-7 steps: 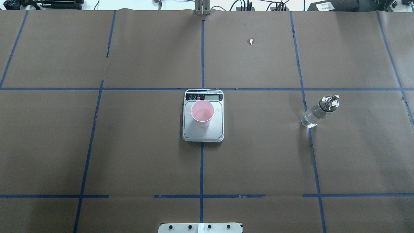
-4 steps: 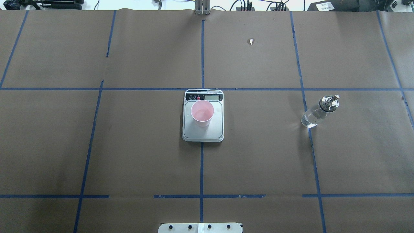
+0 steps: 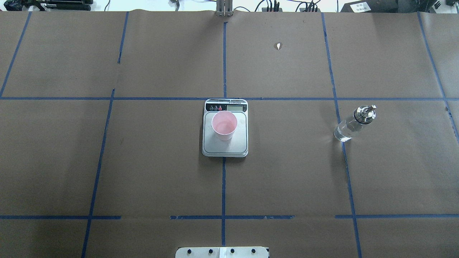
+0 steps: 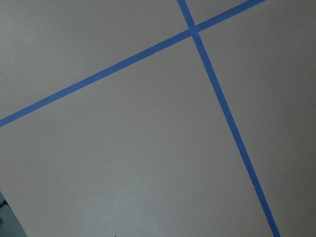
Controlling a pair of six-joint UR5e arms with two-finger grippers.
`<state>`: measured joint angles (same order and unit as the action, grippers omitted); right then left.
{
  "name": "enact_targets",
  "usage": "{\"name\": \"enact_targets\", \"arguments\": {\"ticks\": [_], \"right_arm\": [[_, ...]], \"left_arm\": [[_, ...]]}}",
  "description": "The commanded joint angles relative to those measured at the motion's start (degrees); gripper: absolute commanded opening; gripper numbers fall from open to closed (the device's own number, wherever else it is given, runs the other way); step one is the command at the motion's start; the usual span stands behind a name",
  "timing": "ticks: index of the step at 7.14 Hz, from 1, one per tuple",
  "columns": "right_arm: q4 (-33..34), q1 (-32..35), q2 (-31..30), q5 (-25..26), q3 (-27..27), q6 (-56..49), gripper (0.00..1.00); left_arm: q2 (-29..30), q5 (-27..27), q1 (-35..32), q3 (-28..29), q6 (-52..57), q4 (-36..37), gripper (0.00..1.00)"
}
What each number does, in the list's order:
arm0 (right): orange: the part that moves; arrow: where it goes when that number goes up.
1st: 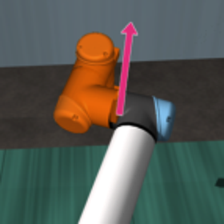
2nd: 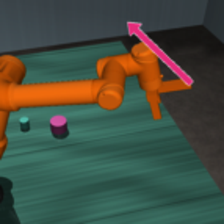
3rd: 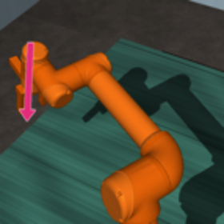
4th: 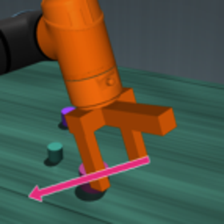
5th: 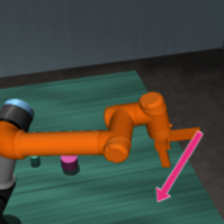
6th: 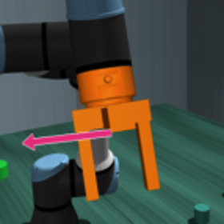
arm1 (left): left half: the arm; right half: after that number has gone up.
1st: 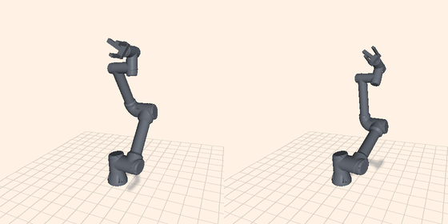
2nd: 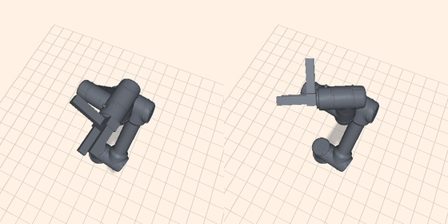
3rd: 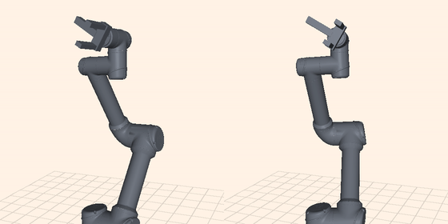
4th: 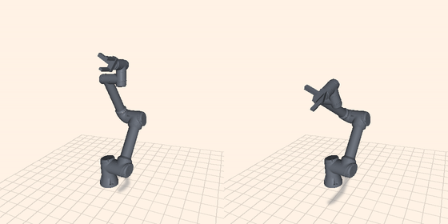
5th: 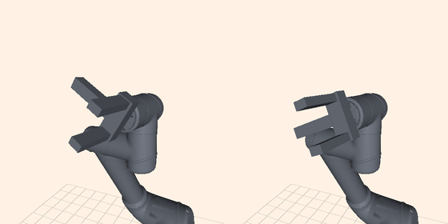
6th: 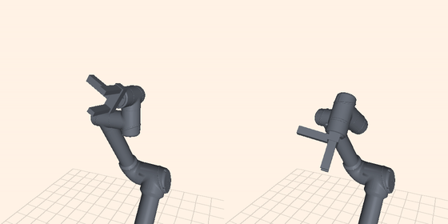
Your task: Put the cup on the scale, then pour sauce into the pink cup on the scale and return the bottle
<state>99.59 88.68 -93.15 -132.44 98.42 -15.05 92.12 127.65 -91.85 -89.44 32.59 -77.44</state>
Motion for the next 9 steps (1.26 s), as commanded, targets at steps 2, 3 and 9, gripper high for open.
{"name": "enact_targets", "arguments": {"ticks": [2,3,9], "right_arm": [[-0.10,0.00,-0.20,-0.19,-0.42,7.37,1.00],[-0.10,0.00,0.07,-1.32,-0.33,7.49,1.00],[-9.49,0.79,-0.11,-3.53,-4.20,8.80,1.00]], "left_arm": [[-0.10,0.05,-0.08,-0.03,-0.07,-0.08,1.00],[-0.01,0.05,-0.08,-0.12,-0.16,-0.17,1.00],[0.17,-0.03,0.00,-0.13,-0.16,-0.17,1.00]]}}
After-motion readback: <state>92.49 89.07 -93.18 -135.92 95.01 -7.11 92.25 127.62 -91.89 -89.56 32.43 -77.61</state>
